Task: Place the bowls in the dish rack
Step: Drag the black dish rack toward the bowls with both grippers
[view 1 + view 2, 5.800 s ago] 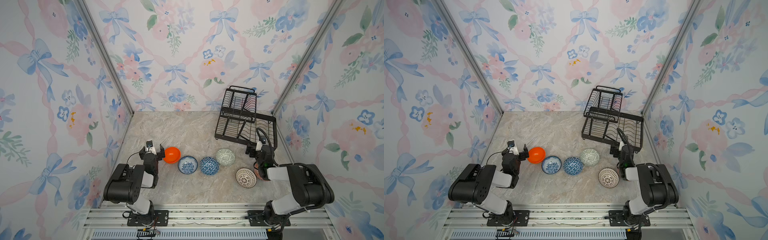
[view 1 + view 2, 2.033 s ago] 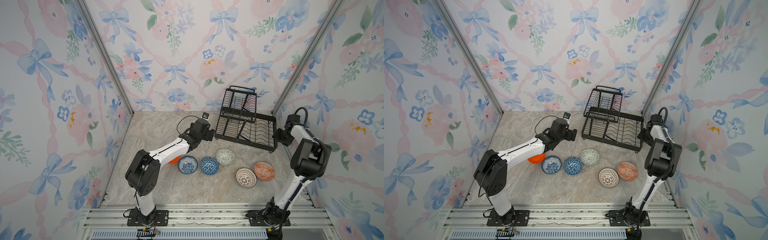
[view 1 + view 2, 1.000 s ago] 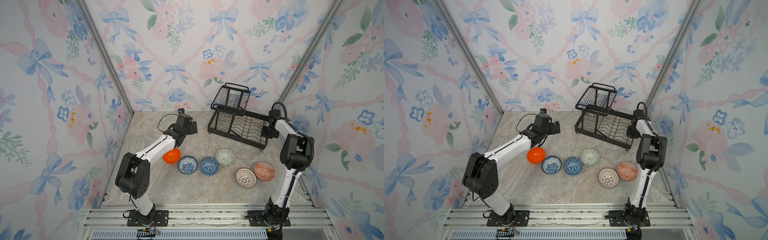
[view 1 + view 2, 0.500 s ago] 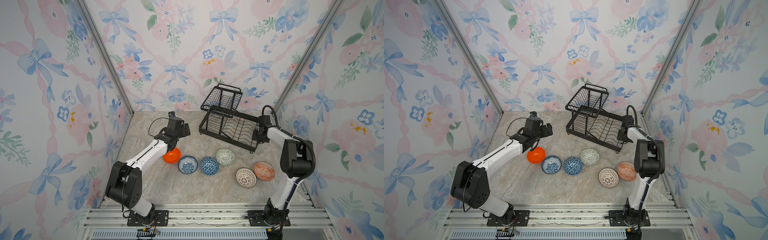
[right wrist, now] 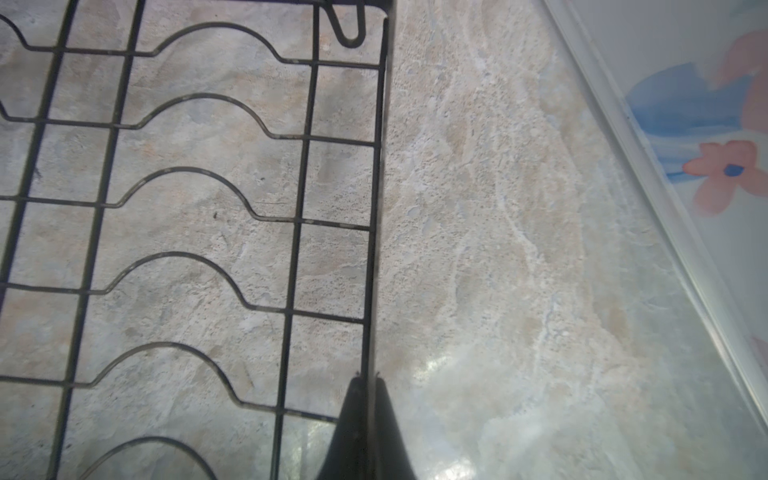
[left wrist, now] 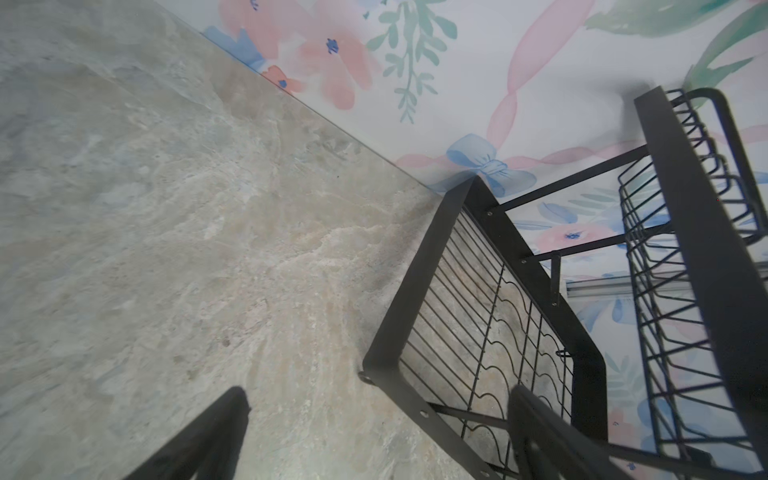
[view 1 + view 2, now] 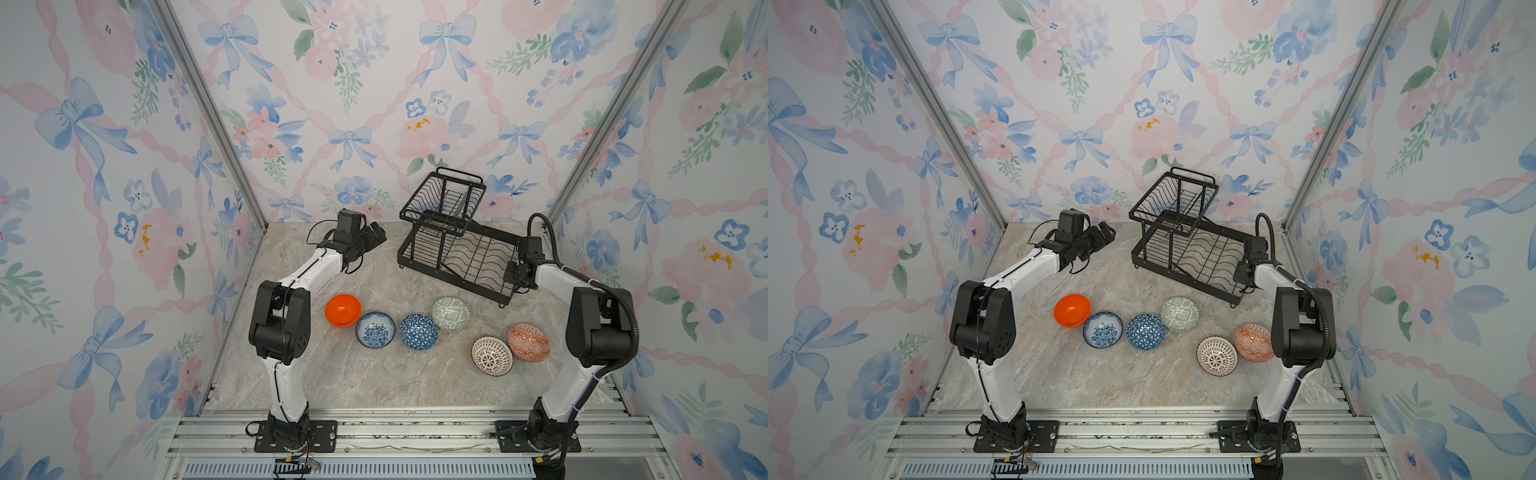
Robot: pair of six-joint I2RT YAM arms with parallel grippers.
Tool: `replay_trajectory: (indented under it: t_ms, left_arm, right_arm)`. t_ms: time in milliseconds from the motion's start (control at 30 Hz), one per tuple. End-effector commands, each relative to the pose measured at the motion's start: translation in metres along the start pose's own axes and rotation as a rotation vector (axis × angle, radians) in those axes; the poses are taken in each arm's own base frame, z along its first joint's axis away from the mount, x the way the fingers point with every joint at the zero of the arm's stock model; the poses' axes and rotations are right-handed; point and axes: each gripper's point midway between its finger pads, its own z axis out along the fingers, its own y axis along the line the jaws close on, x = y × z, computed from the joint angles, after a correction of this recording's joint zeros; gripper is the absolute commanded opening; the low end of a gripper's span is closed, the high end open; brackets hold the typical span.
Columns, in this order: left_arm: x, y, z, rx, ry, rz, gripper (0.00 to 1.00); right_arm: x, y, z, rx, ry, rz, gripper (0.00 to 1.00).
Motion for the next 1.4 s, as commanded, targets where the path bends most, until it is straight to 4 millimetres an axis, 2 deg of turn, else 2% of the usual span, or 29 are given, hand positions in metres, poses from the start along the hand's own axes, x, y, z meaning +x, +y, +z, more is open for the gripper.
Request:
replay_trajectory:
  t_ms: [0,133,267,500,667,867,1033,1267,1367]
  left_arm:
    - [0.002,-0.043,0.009,0.193,0.093,-0.036,0.98]
    - [-0.002,-0.069,0.01,0.33,0.092,0.004,0.98]
    - [-0.003,-0.079,0.008,0.417,0.089,-0.02,0.95]
    - [-0.029,-0.097,0.001,0.462,0.014,-0.05,0.88]
    - [-0.03,-0.112,0.001,0.508,0.031,-0.054,0.85]
    - [-0.035,-0.117,-0.008,0.522,0.022,-0.037,0.86]
    - [-0.034,-0.115,-0.011,0.524,0.027,-0.031,0.86]
    - [-0.037,-0.1,-0.026,0.504,0.017,-0.022,0.86]
    - [-0.045,-0.089,-0.035,0.491,0.0,-0.031,0.87]
  right_arm:
    - [-0.016,0.015,-0.045,-0.1,-0.062,-0.161,0.0]
    - [-0.015,0.011,-0.046,-0.1,-0.067,-0.151,0.0]
    - [-0.014,0.009,-0.039,-0.113,-0.049,-0.117,0.0]
    - [-0.015,0.014,-0.036,-0.12,-0.039,-0.126,0.0]
    - [-0.011,0.02,-0.036,-0.127,-0.035,-0.137,0.0]
    - [-0.009,0.03,-0.036,-0.132,-0.033,-0.167,0.0]
    - [-0.006,0.048,-0.036,-0.137,-0.029,-0.224,0.0]
    - [-0.005,0.079,-0.036,-0.146,-0.037,-0.31,0.0]
    - [-0.006,0.09,-0.035,-0.149,-0.029,-0.322,0.0]
